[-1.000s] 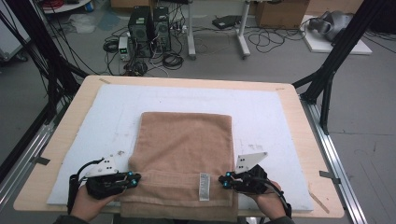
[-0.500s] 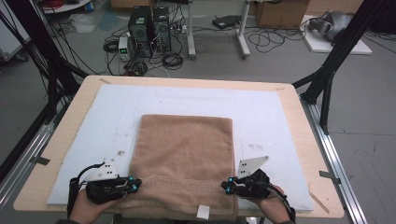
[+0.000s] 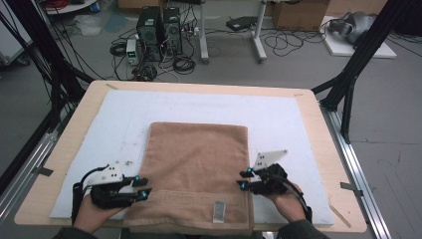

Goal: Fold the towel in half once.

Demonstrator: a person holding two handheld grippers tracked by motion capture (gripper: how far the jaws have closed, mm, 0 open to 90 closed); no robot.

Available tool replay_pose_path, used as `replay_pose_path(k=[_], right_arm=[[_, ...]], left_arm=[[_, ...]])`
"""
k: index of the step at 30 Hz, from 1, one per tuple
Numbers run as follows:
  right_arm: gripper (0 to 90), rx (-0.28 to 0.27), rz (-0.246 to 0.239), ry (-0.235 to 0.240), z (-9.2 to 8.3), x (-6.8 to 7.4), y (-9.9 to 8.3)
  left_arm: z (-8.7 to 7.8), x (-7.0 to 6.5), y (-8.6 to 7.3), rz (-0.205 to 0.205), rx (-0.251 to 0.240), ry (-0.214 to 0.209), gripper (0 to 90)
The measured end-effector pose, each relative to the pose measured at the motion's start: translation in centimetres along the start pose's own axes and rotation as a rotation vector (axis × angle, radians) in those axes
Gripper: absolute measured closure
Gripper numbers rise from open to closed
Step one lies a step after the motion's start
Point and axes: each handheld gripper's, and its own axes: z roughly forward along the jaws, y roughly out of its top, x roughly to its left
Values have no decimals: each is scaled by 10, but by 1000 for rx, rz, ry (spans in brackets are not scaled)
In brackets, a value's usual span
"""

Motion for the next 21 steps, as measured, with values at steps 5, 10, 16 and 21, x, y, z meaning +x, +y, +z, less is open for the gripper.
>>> replay_pose_path(k=[5, 10, 16, 21], right_arm=[[540, -17, 36, -118, 14, -56, 27], [444, 13, 112, -216, 33, -99, 35], [444, 50, 149, -252, 58, -124, 32], [814, 40, 166, -145, 68, -132, 35]], left_arm=[[29, 49, 26, -50, -28, 167, 540], [62, 92, 32, -117, 28, 309, 501], [89, 126, 29, -239, 70, 363, 482], [98, 131, 34, -254, 68, 305, 821]])
